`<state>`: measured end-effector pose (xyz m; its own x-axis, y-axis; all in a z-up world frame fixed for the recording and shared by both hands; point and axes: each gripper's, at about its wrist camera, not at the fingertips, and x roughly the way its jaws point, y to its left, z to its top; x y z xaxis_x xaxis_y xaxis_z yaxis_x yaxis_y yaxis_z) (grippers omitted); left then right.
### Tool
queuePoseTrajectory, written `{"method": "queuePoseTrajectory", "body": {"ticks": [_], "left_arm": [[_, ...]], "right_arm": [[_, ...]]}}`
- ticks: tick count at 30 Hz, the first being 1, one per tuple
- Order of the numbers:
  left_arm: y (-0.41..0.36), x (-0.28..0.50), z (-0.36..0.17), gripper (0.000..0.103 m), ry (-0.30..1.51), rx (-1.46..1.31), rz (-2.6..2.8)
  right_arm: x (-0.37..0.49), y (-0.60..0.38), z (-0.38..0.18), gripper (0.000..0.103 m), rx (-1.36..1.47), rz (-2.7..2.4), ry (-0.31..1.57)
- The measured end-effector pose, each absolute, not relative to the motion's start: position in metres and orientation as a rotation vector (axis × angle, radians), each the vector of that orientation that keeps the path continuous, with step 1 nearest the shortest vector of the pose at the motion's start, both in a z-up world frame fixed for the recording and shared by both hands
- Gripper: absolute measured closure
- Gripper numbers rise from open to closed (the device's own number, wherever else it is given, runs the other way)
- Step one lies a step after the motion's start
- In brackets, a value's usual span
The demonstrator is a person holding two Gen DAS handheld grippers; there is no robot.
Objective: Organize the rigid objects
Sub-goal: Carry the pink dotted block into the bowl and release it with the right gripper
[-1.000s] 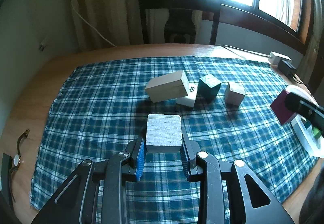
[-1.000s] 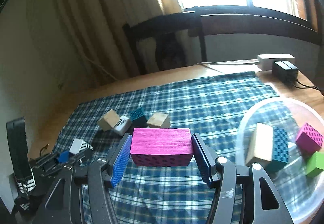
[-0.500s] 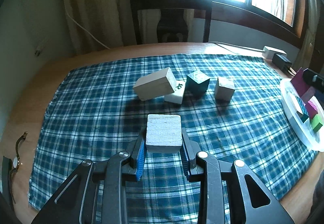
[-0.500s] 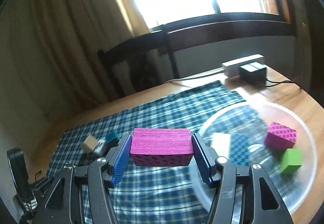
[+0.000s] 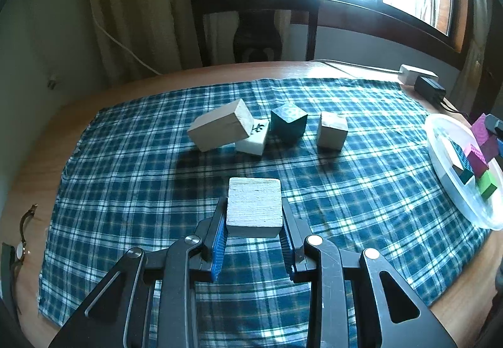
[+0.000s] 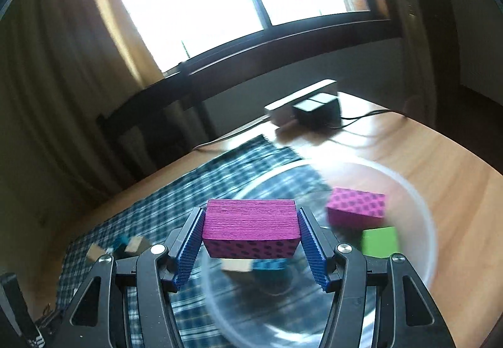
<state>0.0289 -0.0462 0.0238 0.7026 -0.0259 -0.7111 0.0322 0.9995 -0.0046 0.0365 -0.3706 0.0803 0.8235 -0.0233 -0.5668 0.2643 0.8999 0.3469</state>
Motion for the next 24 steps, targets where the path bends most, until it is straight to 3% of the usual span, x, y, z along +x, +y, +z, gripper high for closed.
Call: {"method": "queuePoseTrajectory", "body": {"ticks": [15, 24], "left_arm": [[-0.075, 0.025, 0.026, 0.072, 0.797, 0.021, -0.062], [-0.081, 0.023, 0.028, 0.072, 0.805, 0.015, -0.088]], "right_arm": [[0.027, -0.398, 0.074, 0.039, 0.482, -0.213, 0.585], [0.024, -0.403, 0.074, 0.033, 0.514, -0.202, 0.565]]}}
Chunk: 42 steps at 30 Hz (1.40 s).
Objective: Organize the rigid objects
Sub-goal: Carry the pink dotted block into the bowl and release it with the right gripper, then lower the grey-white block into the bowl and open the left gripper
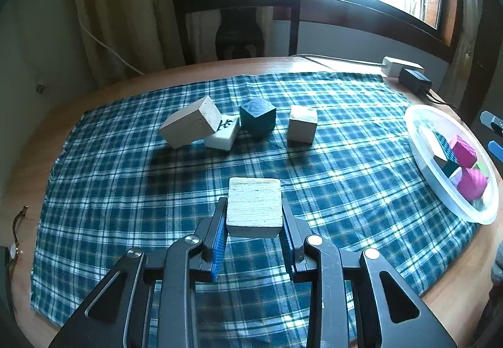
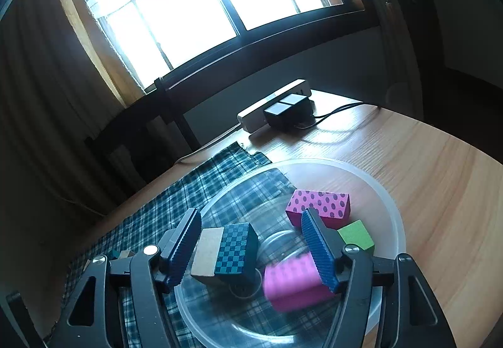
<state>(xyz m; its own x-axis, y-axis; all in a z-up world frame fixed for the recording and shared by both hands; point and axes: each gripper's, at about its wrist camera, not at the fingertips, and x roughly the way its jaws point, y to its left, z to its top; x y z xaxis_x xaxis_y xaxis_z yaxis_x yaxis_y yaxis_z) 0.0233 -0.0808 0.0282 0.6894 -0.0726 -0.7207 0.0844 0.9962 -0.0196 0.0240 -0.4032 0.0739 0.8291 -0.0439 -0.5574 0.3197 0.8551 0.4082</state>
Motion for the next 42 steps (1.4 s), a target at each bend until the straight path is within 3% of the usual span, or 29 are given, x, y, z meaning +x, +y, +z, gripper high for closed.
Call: {"method": "queuePoseTrajectory", "body": {"ticks": [42], "left_arm": [[-0.240, 0.036, 0.057, 0.072, 0.852, 0.100, -0.567]], "right_arm": [[0.006, -0.435, 0.080, 0.031, 0.594, -0.266, 0.505]]}}
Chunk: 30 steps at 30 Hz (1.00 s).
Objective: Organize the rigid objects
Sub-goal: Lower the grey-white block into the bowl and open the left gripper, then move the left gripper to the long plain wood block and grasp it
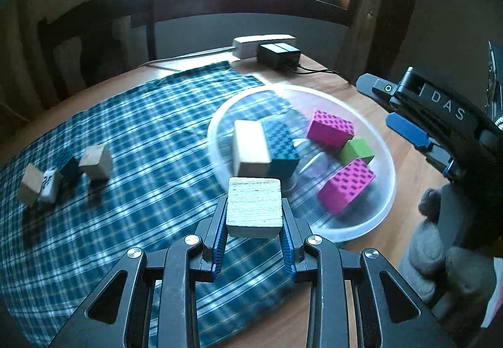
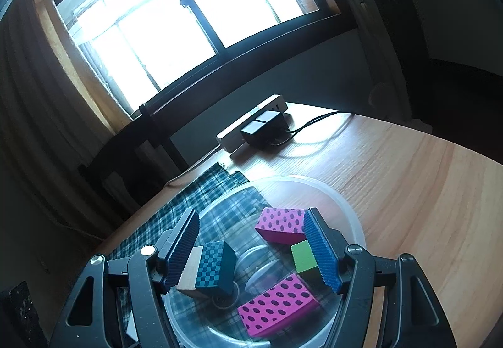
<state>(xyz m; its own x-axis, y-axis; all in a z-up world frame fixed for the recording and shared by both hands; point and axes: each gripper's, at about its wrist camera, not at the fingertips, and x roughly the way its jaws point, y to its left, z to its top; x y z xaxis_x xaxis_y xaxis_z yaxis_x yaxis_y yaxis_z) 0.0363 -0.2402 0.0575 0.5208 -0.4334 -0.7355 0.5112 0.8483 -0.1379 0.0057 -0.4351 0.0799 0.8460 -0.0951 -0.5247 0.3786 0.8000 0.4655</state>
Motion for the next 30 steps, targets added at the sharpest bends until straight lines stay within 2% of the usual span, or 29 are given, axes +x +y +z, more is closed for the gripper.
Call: {"method": "queuePoseTrajectory", "body": {"ticks": [13, 15, 17, 30], "left_arm": [[-0.274, 0.046, 0.054, 0.071, 0.839, 0.077, -0.655], [-0.275, 0.047, 0.054, 0.066, 0.837, 0.073, -0.663], [-0.273, 0.047, 0.054, 0.045, 0.832, 0.066, -0.660], [-0.255, 0.046, 0.055, 0.043, 0.815, 0.072, -0.583]], "right_arm": [[0.000, -0.439, 0.081, 0.031, 0.610, -0.254, 0.498], [0.000, -0.439, 0.081, 0.031, 0.609, -0.253, 0.498], [0.000, -0.439, 0.082, 0.031, 0.609, -0.253, 0.497], [0.002, -0.434, 0.082, 0.031, 0.591, -0.251, 0.500]]}}
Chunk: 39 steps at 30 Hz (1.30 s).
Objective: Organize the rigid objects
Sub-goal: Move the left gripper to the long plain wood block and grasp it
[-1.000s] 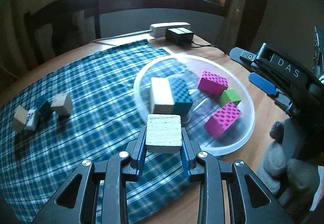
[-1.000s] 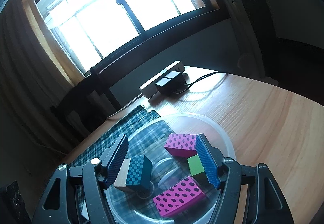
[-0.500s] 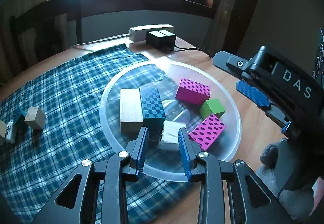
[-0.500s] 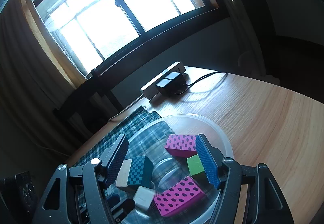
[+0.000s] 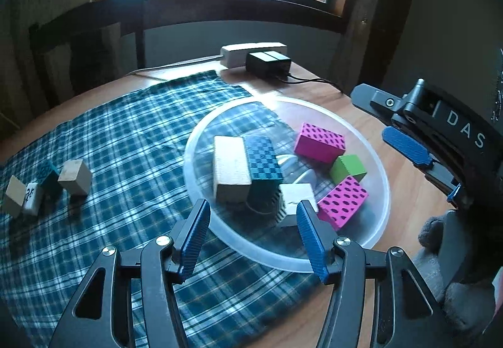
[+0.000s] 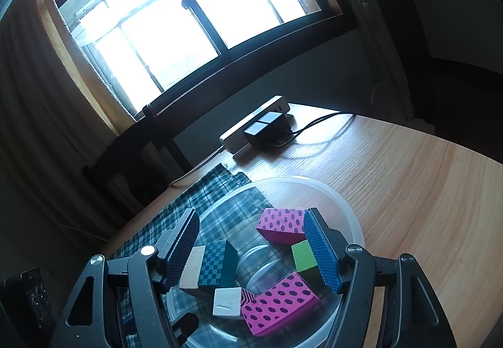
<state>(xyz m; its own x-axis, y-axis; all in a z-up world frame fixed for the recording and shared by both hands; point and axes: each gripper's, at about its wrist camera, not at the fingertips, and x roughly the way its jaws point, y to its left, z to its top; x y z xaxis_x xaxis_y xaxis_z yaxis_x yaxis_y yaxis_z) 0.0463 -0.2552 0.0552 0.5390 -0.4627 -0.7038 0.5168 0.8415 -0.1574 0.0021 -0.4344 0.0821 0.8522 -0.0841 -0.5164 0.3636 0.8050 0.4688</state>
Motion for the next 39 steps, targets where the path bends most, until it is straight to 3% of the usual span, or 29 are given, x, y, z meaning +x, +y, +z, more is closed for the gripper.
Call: {"method": "queuePoseTrajectory", "body": {"ticks": [3, 13, 23, 39], "left_arm": [[-0.248, 0.048, 0.054, 0.036, 0.816, 0.058, -0.556], [-0.220, 0.055, 0.052, 0.036, 0.822, 0.044, -0.474], [-0.183, 0.066, 0.053, 0.026, 0.820, -0.006, -0.385], [-0.105, 0.093, 0.050, 0.025, 0.822, -0.114, -0.197]], "right_arm": [[0.004, -0.431, 0.081, 0.031, 0.579, -0.248, 0.508], [0.016, -0.414, 0.078, 0.028, 0.513, -0.185, 0.546], [0.023, -0.392, 0.074, 0.028, 0.450, -0.102, 0.574], [0.026, -0.368, 0.071, 0.028, 0.364, -0.061, 0.595]]}}
